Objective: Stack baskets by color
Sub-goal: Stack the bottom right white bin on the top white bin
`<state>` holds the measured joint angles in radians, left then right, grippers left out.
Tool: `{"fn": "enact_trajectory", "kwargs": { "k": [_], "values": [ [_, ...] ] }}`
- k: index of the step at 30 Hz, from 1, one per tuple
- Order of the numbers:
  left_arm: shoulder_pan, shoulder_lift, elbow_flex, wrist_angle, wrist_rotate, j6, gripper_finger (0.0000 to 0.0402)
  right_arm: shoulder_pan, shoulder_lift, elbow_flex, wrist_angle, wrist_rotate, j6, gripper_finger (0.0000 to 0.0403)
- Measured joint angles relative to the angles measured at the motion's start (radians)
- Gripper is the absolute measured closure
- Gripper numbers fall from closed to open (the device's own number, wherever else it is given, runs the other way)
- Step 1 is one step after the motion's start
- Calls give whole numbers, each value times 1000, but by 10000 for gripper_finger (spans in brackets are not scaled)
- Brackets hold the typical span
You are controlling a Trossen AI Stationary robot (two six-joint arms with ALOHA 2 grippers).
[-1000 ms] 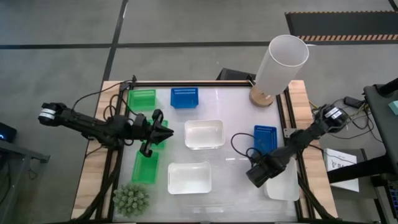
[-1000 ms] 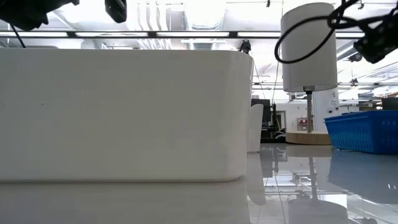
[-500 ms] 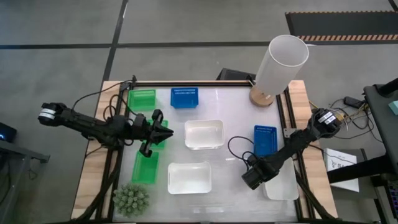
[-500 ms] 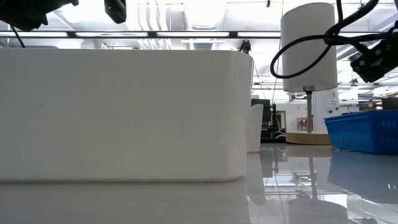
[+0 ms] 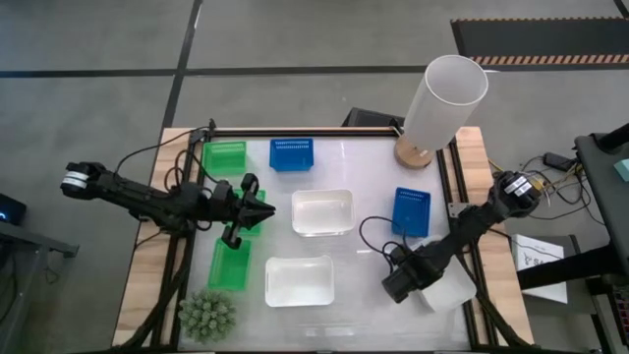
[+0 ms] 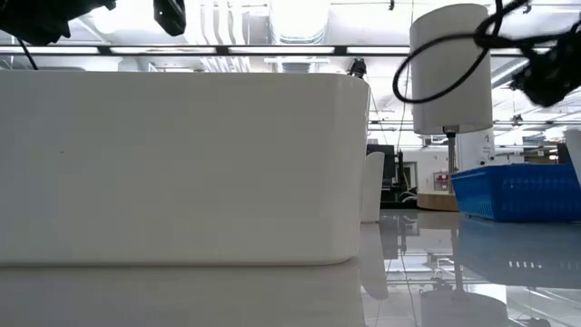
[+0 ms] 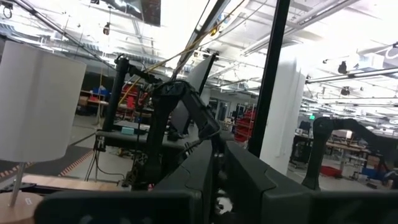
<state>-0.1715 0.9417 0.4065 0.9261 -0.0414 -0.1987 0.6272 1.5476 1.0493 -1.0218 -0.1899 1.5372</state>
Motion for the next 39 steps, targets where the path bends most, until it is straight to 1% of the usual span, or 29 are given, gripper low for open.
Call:
{"fn": "enact_trajectory", "kwargs": {
  "k": [4,10,13,16,20,25,27,32,39],
  "values": [
    [0,4,0,0,0,0,373,17,-1,80,-6,-6,-49,393],
    [0,6,-1,-2,0,0,373,19,-1,235,-31,15,-174,394],
    [0,6,-1,-1,0,0,373,19,1,309,-72,47,-246,394],
    [0,6,-1,0,0,0,373,19,10,385,-105,71,-367,394],
    [0,6,-1,-1,0,0,373,14,27,470,-144,165,-527,394],
    [0,6,-1,-1,0,0,373,-39,60,535,-227,291,-680,394],
    [0,6,-2,-3,1,1,373,-64,78,556,-273,321,-747,394],
    [0,6,-2,-2,1,1,373,-145,126,598,-371,372,-978,394],
    [0,6,-2,-1,1,2,373,-269,165,668,-358,377,-1354,394]
  ]
}}
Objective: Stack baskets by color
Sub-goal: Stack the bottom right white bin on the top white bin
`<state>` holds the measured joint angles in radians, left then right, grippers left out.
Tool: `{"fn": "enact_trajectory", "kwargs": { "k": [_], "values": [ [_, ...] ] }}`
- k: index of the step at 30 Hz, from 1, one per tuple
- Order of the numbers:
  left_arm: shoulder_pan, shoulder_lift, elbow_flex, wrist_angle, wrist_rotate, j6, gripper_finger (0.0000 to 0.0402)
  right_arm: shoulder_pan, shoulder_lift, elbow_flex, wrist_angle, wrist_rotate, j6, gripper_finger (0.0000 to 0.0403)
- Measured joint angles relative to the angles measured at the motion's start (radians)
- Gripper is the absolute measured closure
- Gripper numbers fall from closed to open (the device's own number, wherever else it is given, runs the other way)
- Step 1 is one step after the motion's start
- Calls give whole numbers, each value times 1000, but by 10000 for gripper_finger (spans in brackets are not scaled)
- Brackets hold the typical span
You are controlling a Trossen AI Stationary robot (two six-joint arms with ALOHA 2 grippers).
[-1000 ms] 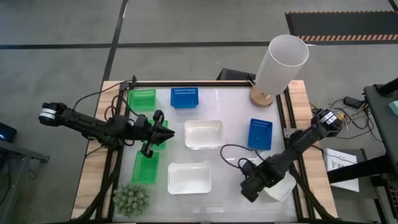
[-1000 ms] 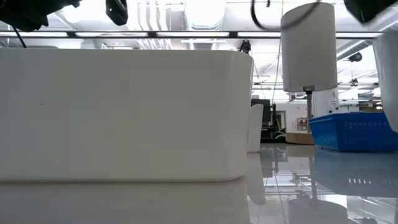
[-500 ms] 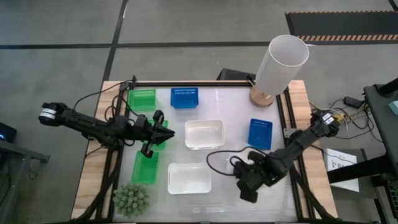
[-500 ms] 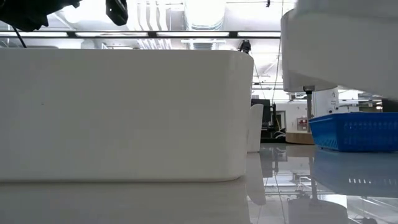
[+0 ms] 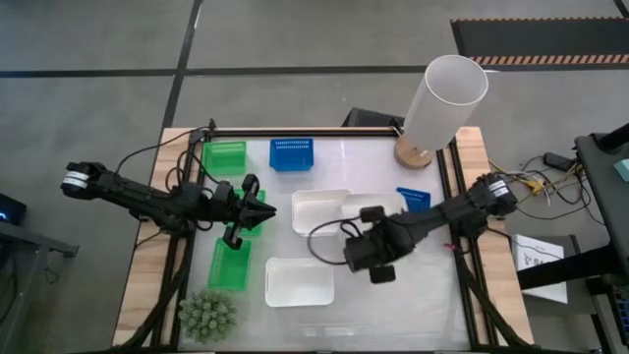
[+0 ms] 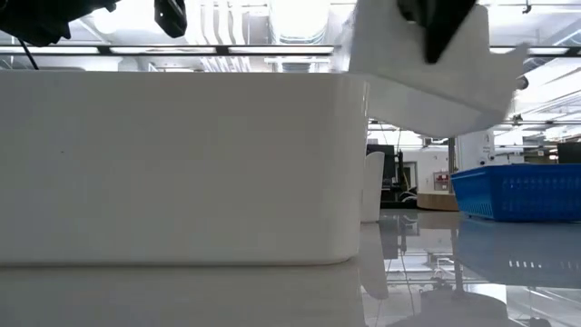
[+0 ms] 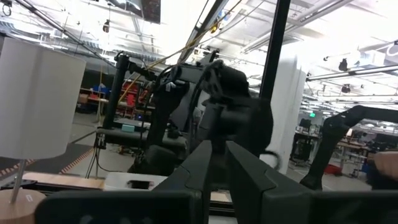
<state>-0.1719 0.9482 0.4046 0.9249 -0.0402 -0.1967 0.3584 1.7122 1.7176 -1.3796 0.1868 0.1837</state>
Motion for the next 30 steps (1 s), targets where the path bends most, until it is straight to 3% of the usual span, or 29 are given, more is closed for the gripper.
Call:
{"fn": "enact_trajectory", "kwargs": {
  "k": [7,13,30],
  "values": [
    [0,-8,0,0,4,-2,373,-115,4,22,154,0,-222,394],
    [-1,-16,-2,1,6,0,373,-178,5,22,267,-2,-312,394],
    [0,-39,-3,-10,12,2,373,-204,63,13,388,-11,-245,394]
  ]
}}
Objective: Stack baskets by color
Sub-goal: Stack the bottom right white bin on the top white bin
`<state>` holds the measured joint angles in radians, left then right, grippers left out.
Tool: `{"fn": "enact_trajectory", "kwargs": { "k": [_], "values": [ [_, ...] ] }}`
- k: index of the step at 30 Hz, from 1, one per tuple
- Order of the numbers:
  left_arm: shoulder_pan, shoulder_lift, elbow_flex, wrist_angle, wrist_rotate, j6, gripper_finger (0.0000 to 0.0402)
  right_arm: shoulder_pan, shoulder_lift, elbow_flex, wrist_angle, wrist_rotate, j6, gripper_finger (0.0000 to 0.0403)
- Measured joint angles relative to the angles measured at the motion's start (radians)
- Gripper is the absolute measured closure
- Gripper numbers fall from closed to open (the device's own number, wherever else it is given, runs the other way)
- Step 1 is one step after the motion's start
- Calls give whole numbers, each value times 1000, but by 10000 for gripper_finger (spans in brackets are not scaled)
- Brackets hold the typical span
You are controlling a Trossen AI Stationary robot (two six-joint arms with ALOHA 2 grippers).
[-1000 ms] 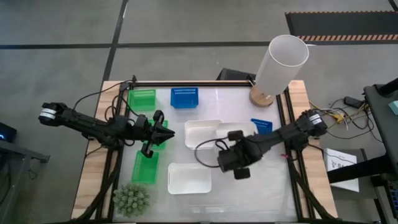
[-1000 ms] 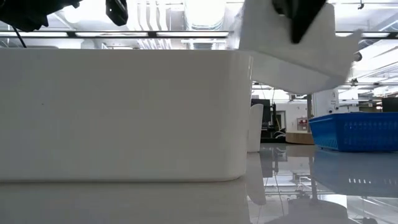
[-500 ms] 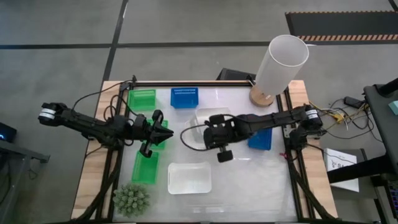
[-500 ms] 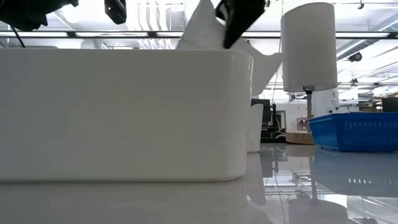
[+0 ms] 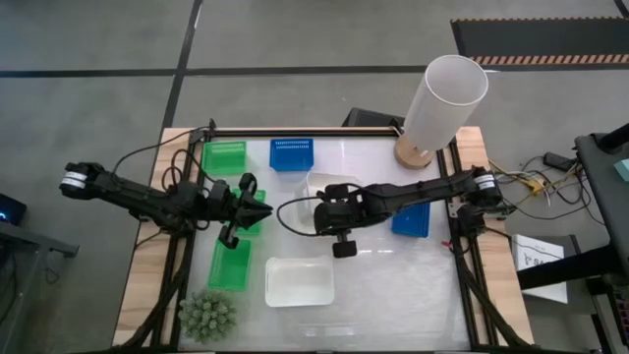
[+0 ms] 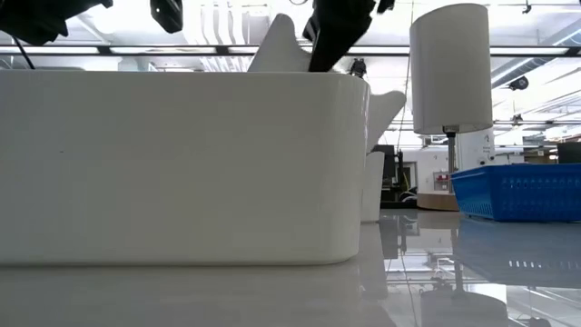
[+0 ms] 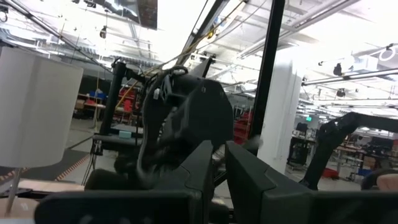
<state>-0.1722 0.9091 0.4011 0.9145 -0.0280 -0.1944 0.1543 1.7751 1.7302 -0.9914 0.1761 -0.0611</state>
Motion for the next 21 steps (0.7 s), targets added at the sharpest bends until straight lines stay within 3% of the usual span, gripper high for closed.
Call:
{"fn": "enact_trajectory", "kwargs": {
  "k": [7,21],
  "values": [
    [0,-24,-1,-20,0,0,373,0,51,11,2,8,7,379],
    [0,-40,-5,-43,0,1,373,-3,44,17,21,8,71,261]
  ]
}}
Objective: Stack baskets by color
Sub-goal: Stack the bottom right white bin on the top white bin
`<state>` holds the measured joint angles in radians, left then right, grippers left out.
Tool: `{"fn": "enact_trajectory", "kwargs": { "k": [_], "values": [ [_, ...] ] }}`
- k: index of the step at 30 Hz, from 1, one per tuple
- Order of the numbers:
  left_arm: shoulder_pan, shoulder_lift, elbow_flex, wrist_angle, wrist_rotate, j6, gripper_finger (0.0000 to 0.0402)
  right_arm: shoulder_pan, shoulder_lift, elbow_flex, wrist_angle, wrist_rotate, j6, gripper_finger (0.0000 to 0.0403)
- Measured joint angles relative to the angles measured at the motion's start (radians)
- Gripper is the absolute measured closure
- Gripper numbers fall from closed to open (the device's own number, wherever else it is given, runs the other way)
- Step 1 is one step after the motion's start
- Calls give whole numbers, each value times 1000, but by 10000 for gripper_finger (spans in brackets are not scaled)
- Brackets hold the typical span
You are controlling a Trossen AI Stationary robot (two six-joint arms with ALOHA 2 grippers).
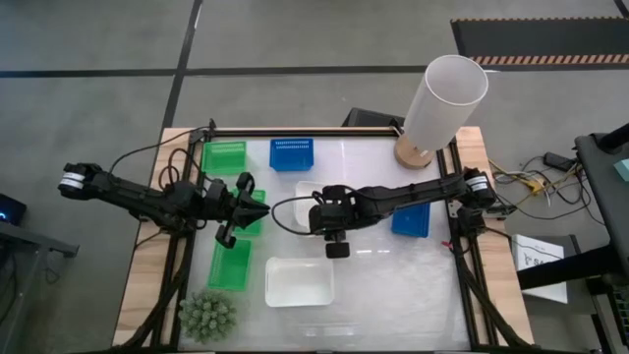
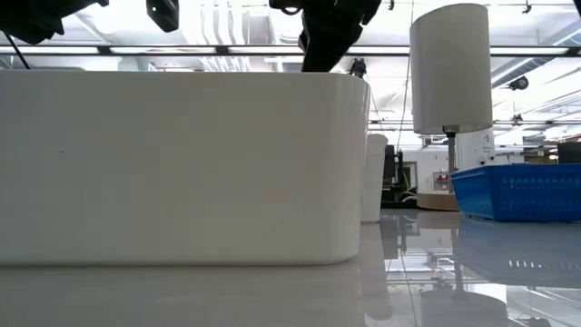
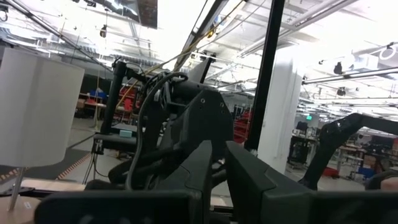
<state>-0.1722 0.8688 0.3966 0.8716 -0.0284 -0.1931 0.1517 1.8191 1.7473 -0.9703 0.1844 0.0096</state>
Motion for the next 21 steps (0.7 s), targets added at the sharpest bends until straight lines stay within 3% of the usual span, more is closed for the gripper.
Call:
{"fn": "enact_trajectory", "kwargs": {
  "k": [11,17,21],
  "values": [
    [-2,6,-5,2,-1,-12,373,62,-108,-23,-62,8,56,243],
    [-8,66,37,4,-3,-36,373,201,-245,-206,98,228,69,253],
    [-10,155,93,0,-3,-36,373,274,-341,-376,255,295,81,264]
  ]
}}
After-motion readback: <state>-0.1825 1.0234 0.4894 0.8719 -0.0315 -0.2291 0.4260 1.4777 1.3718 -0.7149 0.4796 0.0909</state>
